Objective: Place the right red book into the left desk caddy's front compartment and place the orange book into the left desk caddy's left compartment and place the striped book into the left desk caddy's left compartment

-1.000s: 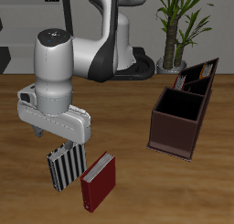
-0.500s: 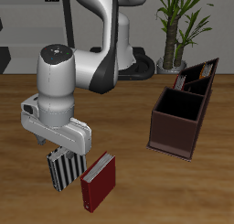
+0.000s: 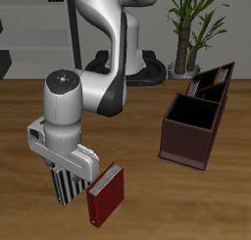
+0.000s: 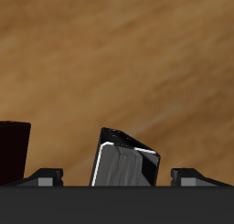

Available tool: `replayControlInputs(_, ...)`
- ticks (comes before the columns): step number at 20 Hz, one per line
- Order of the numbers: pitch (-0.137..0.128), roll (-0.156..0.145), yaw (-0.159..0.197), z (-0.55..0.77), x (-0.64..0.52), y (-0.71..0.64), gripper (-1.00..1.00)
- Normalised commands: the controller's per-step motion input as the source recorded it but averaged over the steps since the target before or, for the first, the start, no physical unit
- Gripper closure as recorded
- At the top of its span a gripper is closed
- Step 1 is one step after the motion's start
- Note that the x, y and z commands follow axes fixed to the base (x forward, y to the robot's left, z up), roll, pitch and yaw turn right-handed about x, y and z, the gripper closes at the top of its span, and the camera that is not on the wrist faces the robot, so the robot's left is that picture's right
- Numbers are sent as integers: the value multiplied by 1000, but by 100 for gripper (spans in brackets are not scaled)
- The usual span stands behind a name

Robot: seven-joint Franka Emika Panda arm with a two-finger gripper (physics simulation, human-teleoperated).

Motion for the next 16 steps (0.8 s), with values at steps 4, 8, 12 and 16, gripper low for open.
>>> replayControlInputs(4, 24, 5, -38, -144, -39, -49, 100)
replayControlInputs(8, 10, -3, 5, -12, -57, -25, 100)
replayControlInputs(12, 4, 1, 0, 76, -27, 12, 100)
replayControlInputs(16, -35, 6, 30, 387, -148, 65, 100)
